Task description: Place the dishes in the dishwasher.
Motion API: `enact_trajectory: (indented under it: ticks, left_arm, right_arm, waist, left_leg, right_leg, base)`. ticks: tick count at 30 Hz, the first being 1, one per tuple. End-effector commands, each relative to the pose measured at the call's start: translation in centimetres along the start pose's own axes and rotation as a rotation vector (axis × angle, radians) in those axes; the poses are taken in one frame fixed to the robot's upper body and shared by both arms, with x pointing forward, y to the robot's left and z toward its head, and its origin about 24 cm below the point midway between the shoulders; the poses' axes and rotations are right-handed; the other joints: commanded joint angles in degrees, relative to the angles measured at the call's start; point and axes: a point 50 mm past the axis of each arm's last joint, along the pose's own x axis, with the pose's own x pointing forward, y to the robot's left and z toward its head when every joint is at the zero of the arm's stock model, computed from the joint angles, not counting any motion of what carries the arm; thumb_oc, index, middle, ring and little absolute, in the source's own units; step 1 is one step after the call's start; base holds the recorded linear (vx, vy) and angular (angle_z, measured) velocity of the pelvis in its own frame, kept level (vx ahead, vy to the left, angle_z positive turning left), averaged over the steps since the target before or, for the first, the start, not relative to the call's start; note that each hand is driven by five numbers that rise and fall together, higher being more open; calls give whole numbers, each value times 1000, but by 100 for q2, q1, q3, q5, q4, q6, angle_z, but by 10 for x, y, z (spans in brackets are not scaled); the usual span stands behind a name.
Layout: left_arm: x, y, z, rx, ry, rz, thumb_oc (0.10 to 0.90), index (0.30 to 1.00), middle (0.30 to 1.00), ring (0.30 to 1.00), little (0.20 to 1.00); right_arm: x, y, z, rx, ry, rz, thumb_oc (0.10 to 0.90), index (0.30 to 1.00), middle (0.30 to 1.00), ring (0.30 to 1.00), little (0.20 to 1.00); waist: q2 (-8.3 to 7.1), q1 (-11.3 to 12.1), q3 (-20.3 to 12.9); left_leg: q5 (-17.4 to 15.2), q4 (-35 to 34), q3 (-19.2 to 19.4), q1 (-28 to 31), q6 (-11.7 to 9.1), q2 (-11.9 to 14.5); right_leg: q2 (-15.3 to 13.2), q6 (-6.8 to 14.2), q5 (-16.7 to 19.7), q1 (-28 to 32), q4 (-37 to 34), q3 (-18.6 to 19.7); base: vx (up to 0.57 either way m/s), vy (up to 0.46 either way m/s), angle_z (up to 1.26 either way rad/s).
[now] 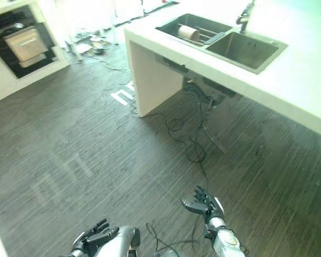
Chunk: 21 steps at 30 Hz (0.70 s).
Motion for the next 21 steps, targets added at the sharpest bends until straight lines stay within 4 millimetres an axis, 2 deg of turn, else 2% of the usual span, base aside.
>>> enact_trajectory:
  ticks: [1,2,3,4,5,6,7,9,11,12,13,14,15,16,18,19,21]
  left_arm:
    - [-1,-23,-25,-35,31,-24,800,900,900,900,900]
    - [-3,-23,-28,-30,41,-19,800,900,900,900,900]
    - [-5,-21,-32,-21,49,-9,800,900,900,900,900]
    - [-6,-15,-35,2,86,23,800,900,900,900,900]
    - [-6,-9,-39,39,133,42,800,900,900,900,900]
    - [-6,-4,-40,80,148,48,800,900,900,900,900]
    - [-7,-3,-41,92,157,55,800,900,900,900,900]
    - [-7,-1,-42,74,162,71,800,900,900,900,900]
    - [-7,0,-42,39,157,84,800,900,900,900,900]
    - [-6,0,-40,43,150,79,800,900,900,900,900]
    - [-5,-1,-37,52,143,74,800,900,900,900,900]
    - [-3,0,-32,50,135,76,800,900,900,900,900]
    - [-2,2,-30,45,133,77,800,900,900,900,900]
    - [-3,4,-29,27,129,81,800,900,900,900,900]
    - [-3,0,-32,20,125,87,800,900,900,900,900]
    - [-2,-1,-31,17,125,96,800,900,900,900,900]
    - [-2,-3,-33,15,129,94,800,900,900,900,900]
  right_arm:
    - [2,-16,38,-99,-142,-3,800,900,900,900,900]
    - [3,-17,38,-102,-136,-1,800,900,900,900,900]
    - [4,-18,38,-114,-129,-2,800,900,900,900,900]
    - [4,-21,34,-121,-90,-16,800,900,900,900,900]
    - [4,-21,25,-92,-57,-25,800,900,900,900,900]
    - [3,-17,18,-89,-41,-24,800,900,900,900,900]
    - [3,-16,15,-80,-35,-25,800,900,900,900,900]
    - [3,-13,12,-79,-28,-20,800,900,900,900,900]
    - [3,-10,9,-93,-22,1,800,900,900,900,900]
    - [3,-10,9,-99,-23,6,800,900,900,900,900]
    - [3,-11,10,-106,-24,9,800,900,900,900,900]
    - [3,-12,12,-124,-30,11,800,900,900,900,900]
    - [3,-13,13,-137,-32,11,800,900,900,900,900]
    - [5,-13,16,-180,-30,29,800,900,900,900,900]
    - [6,-13,15,-205,-9,41,800,900,900,900,900]
    - [6,-13,14,-212,6,40,800,900,900,900,900]
    - [5,-15,10,-222,25,34,800,900,900,900,900]
  waist:
    - [624,133,174]
    - [634,186,150]
    - [662,213,73]
    - [615,203,-33]
    - [604,155,-91]
    - [584,134,-70]
    - [618,108,-54]
    - [684,85,-29]
    - [790,32,17]
    - [834,-7,60]
    - [869,-54,118]
    - [898,-115,190]
    - [927,-141,225]
    - [958,-223,284]
    - [959,-280,252]
    - [913,-323,205]
    - [791,-318,107]
  left_leg:
    - [992,-1708,-982,97,-672,406]
    - [996,-1708,-1022,-28,-672,357]
    - [836,-1708,-1003,48,-602,328]
    - [462,-1708,-924,344,-379,189]
    - [9,-1708,-829,813,47,-31]
    - [-219,-1708,-813,1111,233,-191]
    - [-327,-1708,-812,1247,329,-218]
    - [-414,-1708,-803,1370,397,-208]
    - [-494,-1708,-737,1564,397,-97]
    - [-535,-1708,-759,1657,364,-51]
    - [-567,-1708,-796,1706,325,-7]
    - [-618,-1708,-837,1756,245,82]
    - [-651,-1708,-844,1787,202,137]
    - [-940,-1708,-732,1976,187,231]
    - [-1075,-1708,-661,2127,148,334]
    - [-1045,-1708,-712,2180,91,353]
    - [-940,-1708,-729,2269,62,275]
  right_leg:
    - [80,580,73,-432,344,265]
    - [68,616,24,-326,344,337]
    - [47,670,-2,-209,344,350]
    - [-83,857,240,125,344,300]
    - [-555,1293,1091,-274,2235,-49]
    - [-829,1462,1347,-622,3283,-121]
    - [-896,1476,1476,-925,3820,-155]
    - [-961,1406,1469,-1262,4131,-245]
    - [-1005,1234,1141,-1579,3884,-460]
    - [-926,1196,1000,-1669,3516,-503]
    - [-828,1185,887,-1727,3006,-516]
    - [-726,1164,852,-1697,1686,-513]
    - [-706,1166,925,-1690,1125,-514]
    - [-837,1368,1574,-2233,514,-434]
    - [-799,1386,1466,-2453,681,-348]
    - [-625,1280,1232,-2275,590,-240]
    - [-540,1131,1113,-1980,344,-195]
  base:
    - [723,358,-29]
    - [659,363,-125]
    - [766,435,-187]
    - [992,629,-220]
    - [997,632,-165]
    - [699,485,-105]
    - [342,222,-62]
    - [189,120,-52]
    - [226,36,-57]
    - [220,-82,-43]
    - [257,-195,-16]
    - [274,-229,23]
    - [381,-296,23]
    - [433,-322,9]
    - [367,-330,-52]
    - [226,-321,-40]
    - [280,-324,22]
